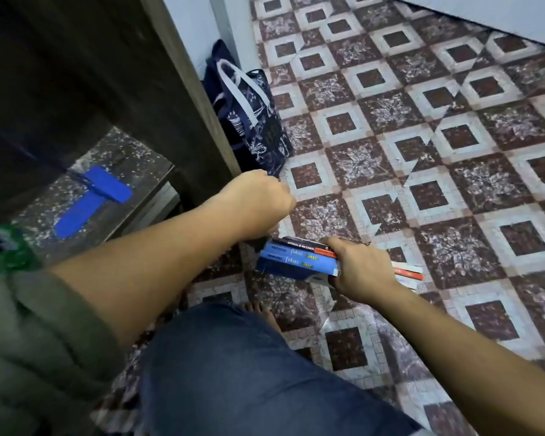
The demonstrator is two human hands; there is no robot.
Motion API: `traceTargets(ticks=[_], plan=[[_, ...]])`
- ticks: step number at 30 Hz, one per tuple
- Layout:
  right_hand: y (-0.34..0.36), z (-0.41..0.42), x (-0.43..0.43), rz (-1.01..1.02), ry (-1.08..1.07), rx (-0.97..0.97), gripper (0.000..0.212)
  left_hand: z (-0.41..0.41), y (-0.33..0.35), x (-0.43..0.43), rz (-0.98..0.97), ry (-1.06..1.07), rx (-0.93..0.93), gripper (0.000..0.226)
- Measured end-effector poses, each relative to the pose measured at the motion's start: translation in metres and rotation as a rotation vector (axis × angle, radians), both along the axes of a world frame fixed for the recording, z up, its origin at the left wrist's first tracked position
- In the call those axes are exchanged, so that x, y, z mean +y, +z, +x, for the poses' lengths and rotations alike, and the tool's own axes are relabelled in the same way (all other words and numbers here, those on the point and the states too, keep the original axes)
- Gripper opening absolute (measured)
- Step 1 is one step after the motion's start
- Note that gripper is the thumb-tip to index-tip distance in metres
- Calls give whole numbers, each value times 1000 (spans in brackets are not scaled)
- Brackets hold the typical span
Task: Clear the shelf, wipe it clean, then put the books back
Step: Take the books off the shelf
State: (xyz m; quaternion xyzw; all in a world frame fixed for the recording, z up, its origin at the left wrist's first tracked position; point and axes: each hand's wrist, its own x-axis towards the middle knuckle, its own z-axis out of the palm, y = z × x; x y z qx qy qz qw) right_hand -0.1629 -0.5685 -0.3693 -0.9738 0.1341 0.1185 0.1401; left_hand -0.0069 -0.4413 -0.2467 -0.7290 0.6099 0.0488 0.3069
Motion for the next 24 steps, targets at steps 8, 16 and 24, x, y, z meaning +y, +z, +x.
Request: traceTargets(ticks=[8,16,24], plan=[[-73,19,-36,-86,-49,141,48,15,-61,-26,268,232,-123,39],[-109,65,-70,-168,-128,34,59,19,-121,-27,352,208,-95,36],[-168,135,-90,-255,-204,-215,54,28,-179,-29,377,262,-57,36]])
